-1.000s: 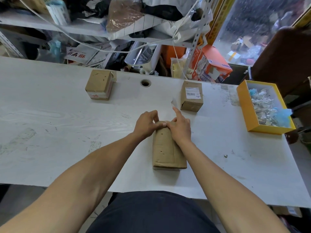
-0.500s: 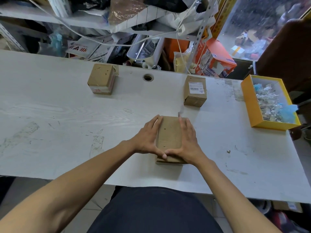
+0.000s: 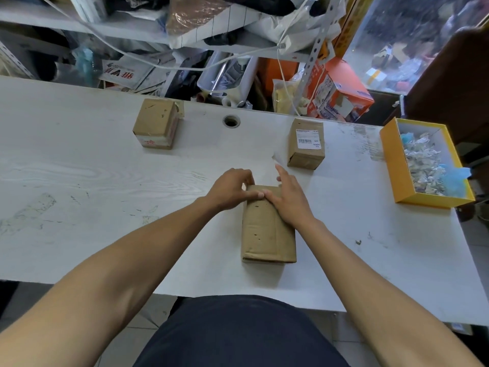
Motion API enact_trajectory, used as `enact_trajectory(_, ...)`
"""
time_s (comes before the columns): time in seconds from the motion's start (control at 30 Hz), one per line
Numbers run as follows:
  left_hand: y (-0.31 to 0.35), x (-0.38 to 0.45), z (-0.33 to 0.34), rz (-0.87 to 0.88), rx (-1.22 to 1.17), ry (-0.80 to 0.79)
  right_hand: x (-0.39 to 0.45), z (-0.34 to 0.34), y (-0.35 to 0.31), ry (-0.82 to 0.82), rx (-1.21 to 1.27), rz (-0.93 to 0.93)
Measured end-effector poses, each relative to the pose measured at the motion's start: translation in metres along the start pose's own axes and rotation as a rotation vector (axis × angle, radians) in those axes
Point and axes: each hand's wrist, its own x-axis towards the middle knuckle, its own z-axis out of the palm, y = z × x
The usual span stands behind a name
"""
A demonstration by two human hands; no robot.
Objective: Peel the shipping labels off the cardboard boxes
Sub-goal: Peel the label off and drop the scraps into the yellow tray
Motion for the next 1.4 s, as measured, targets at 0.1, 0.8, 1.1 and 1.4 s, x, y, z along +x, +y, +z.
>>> enact_trajectory(0.1,0.004,0.003,0.000,0.002,0.022,0.006,0.006,0.000,-0.004,0.013,-0.008,-0.003)
enact_trajectory(0.8,0.026,-0.039,0.021,0.080,0.204,-0.179,-0.059,-0.012,0.041,-0.044,0.068,-0.133)
enact_trajectory(1.1,0.028,0.014,0.013,-0.046,0.050,-0.041,-0.006,-0.016,0.029,0.143,0.072,0.017)
enact_trajectory(1.4,0.029,-0.021,0.027,0.056,0.203,-0.093,-0.037,-0.014,0.033,0.031,0.079,-0.068)
